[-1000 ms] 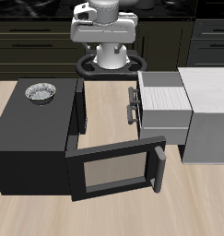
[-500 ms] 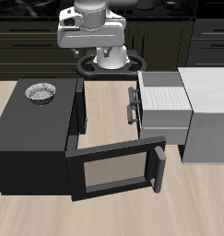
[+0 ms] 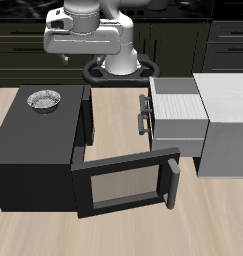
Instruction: Place the bowl in the top drawer and close the top drawer
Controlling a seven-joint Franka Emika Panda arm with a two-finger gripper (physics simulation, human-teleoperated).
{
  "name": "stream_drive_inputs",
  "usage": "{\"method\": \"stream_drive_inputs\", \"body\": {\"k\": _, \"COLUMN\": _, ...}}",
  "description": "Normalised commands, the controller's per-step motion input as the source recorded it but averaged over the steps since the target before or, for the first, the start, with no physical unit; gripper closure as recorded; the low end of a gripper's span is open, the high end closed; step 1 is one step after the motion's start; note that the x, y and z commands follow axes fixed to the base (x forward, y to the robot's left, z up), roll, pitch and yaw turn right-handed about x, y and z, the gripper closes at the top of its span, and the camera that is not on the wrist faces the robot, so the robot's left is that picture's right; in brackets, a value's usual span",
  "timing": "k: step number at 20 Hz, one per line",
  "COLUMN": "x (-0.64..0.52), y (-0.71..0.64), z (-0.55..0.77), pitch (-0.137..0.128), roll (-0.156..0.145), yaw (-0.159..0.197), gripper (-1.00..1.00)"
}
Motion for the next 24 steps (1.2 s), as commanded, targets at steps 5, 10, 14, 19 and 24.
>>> {"method": "stream_drive_inputs", "body": {"k": 5, "x": 0.22, "y": -0.32, "z": 0.1, "pitch": -0.038, "roll": -0.043, "yaw": 0.006, "gripper": -1.0}}
{"method": "stream_drive_inputs", "body": {"k": 10, "x": 0.21, "y": -0.31, "z": 0.05, "pitch": 0.005, "roll": -0.047, "yaw": -0.012, "gripper": -1.0}}
{"method": "stream_drive_inputs", "body": {"k": 14, "x": 0.15, "y": -0.33, "z": 0.1, "pitch": -0.015, "roll": -0.032, "yaw": -0.013, "gripper": -1.0}}
{"method": "stream_drive_inputs", "body": {"k": 19, "x": 0.1, "y": -0.24, "z": 0.09, "pitch": -0.006, "roll": -0.014, "yaw": -0.013, "gripper": -1.0}}
{"method": "stream_drive_inputs", "body": {"k": 24, "x": 0.11, "y": -0.4, "z": 0.06, "pitch": -0.005, "roll": -0.036, "yaw": -0.037, "gripper": -1.0}}
